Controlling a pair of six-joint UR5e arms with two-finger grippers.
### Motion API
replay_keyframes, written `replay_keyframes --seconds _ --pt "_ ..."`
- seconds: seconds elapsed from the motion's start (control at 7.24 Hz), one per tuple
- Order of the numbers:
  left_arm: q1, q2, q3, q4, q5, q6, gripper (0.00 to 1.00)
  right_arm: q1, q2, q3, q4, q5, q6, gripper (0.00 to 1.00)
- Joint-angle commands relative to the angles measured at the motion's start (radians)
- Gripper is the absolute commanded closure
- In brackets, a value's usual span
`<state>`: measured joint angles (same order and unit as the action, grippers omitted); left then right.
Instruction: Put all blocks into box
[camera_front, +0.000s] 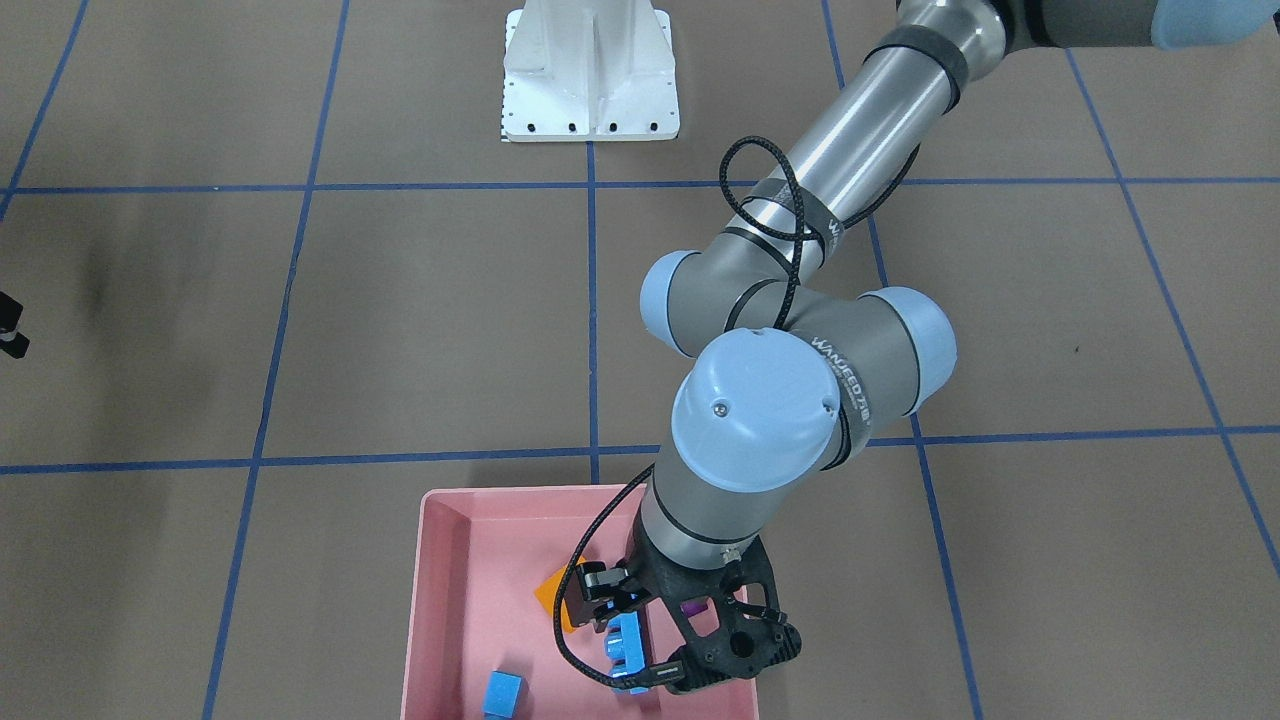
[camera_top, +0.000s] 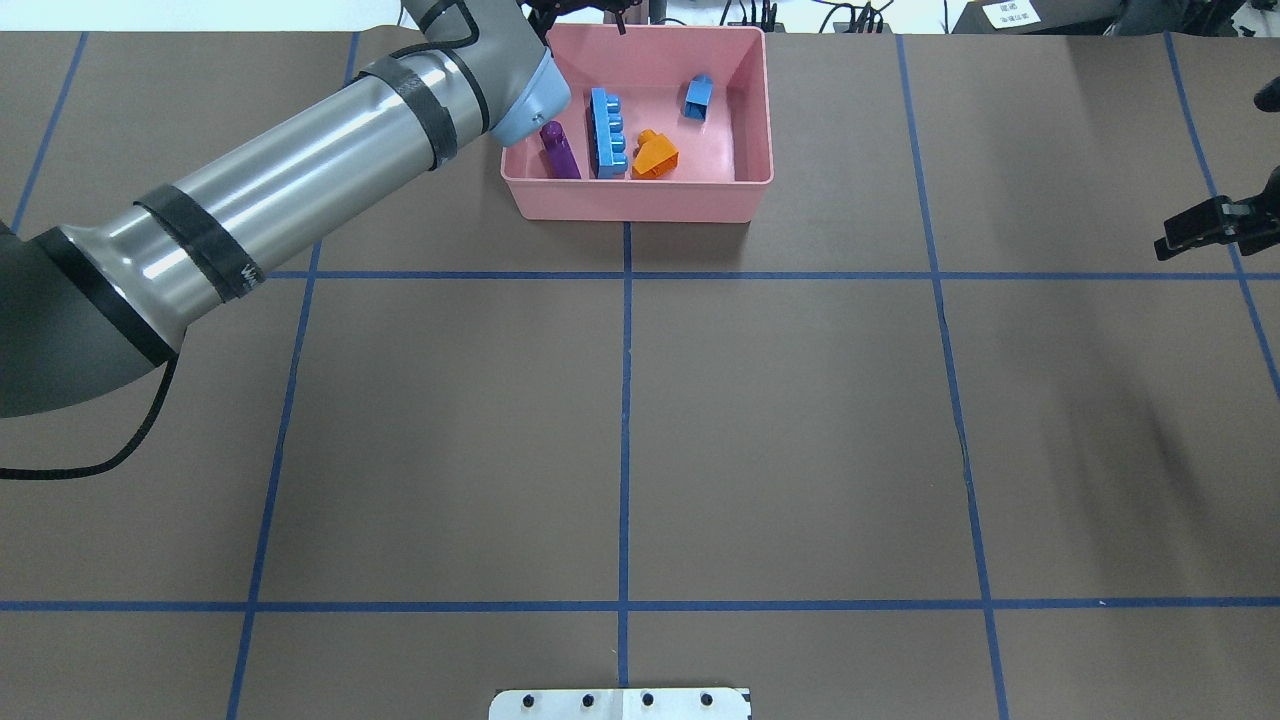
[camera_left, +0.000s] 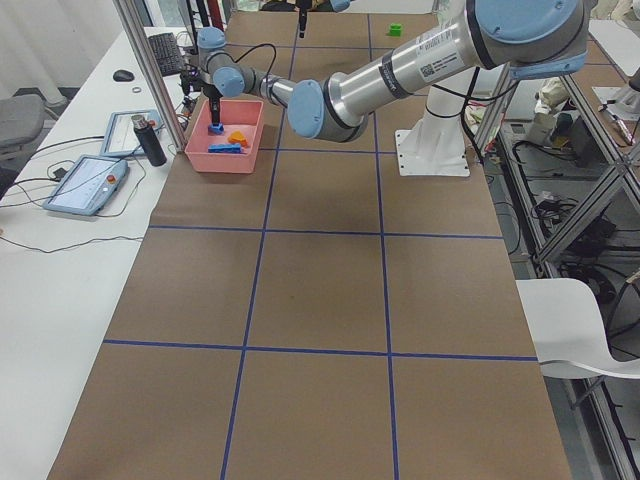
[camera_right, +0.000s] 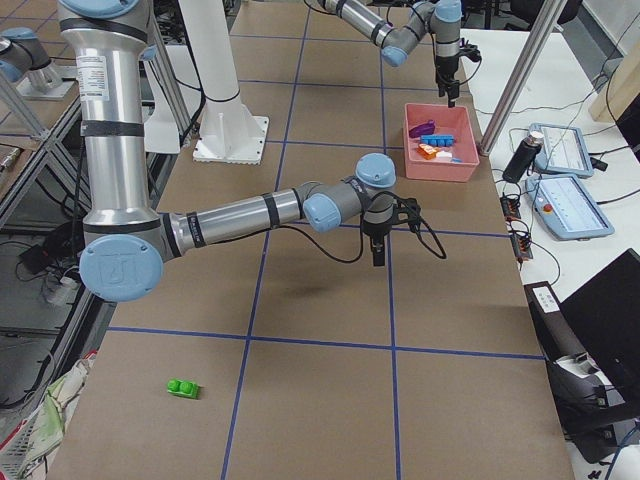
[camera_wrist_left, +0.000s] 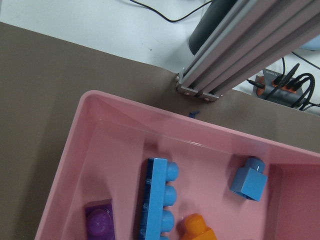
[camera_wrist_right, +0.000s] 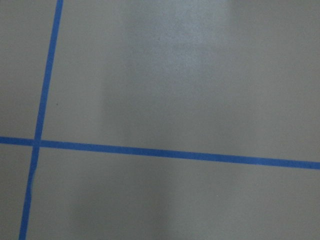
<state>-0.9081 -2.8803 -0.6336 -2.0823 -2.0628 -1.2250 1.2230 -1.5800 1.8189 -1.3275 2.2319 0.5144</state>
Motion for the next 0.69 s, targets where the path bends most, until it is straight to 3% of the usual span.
replay_keyframes --seconds 0.0,0.14,0.28,0.41,0.55 --pt "0.012 0.022 -0.036 0.004 0.0 0.103 0.0 0.006 -0.205 0.135 0.001 -0.008 -0.046 0.01" --pt "0.011 0.104 -0.126 0.011 -0.005 0.172 0.0 0.033 -0.303 0.144 0.026 -0.005 -0.145 0.01" --pt "0.002 0.148 -0.171 0.037 -0.079 0.259 0.0 0.059 -0.427 0.138 0.118 -0.002 -0.175 0.01" --pt "-0.032 0.212 -0.231 0.083 -0.159 0.373 0.0 0.069 -0.566 0.113 0.262 0.002 -0.174 0.01" --pt "-0.069 0.287 -0.311 0.132 -0.19 0.48 0.0 0.082 -0.639 0.042 0.383 0.003 -0.177 0.01"
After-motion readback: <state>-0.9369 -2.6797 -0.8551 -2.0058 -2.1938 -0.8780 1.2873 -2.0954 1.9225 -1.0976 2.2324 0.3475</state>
